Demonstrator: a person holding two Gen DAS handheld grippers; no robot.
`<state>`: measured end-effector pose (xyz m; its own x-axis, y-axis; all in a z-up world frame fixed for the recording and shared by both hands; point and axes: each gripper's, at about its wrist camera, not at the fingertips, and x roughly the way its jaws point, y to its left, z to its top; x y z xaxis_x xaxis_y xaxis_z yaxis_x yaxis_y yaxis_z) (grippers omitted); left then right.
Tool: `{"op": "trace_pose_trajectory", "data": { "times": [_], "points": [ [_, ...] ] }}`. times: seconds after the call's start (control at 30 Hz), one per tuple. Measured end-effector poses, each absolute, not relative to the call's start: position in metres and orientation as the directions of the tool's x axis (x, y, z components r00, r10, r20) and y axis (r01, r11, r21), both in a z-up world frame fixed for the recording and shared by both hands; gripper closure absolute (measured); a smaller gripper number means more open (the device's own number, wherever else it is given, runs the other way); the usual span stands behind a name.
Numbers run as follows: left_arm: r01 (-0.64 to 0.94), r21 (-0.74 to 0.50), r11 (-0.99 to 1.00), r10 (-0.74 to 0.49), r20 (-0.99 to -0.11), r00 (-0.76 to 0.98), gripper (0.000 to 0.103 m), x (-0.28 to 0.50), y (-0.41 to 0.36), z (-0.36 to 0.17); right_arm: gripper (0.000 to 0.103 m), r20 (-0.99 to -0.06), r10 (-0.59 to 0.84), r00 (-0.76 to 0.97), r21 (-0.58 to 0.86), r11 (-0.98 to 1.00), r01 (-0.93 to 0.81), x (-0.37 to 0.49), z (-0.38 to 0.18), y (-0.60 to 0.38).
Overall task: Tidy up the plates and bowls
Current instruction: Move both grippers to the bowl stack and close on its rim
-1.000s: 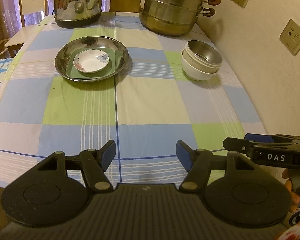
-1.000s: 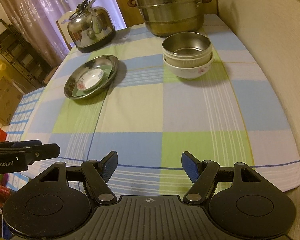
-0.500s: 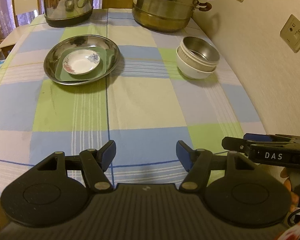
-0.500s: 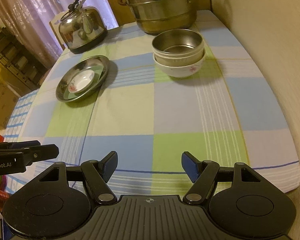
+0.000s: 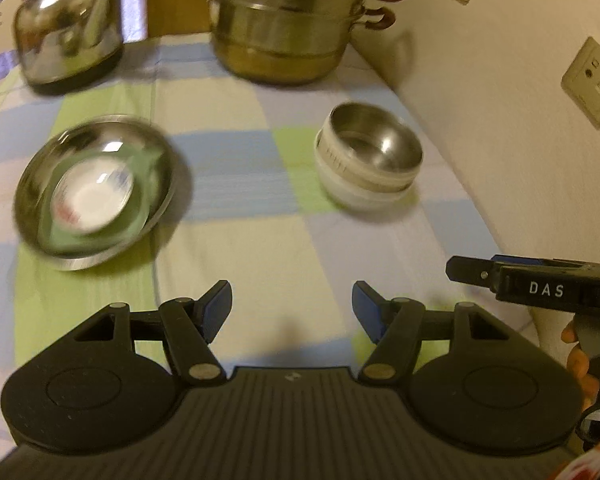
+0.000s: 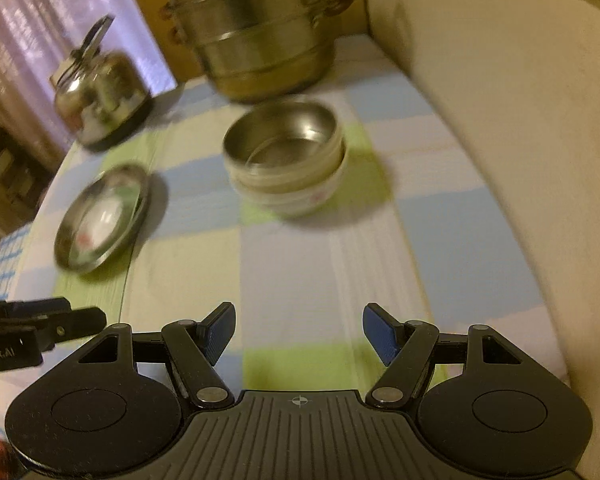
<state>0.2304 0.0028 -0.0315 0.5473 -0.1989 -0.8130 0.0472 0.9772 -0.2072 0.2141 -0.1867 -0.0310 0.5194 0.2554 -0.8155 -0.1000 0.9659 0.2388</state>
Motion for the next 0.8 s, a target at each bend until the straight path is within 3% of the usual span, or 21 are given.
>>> {"op": "trace_pose_trajectory", "data": {
  "times": [0.3, 0.8],
  "points": [
    [0.129, -0.208, 0.970, -0.244, -0.775, 0.583, 0.039, 0.317, -0.018, -0.028, 0.033, -0.786, 0.226, 0.575, 0.259, 0.965, -0.026, 0.290, -0.026, -0.198],
    [0.148, -0.202, 0.968, -0.250, -0.821, 0.514, 0.039, 0.400, -0.036, -0.070, 0.033, -0.819, 0.187, 0.542, 0.238, 0.971, 0.026, 0.359, -0.063, -0.199]
  ]
}}
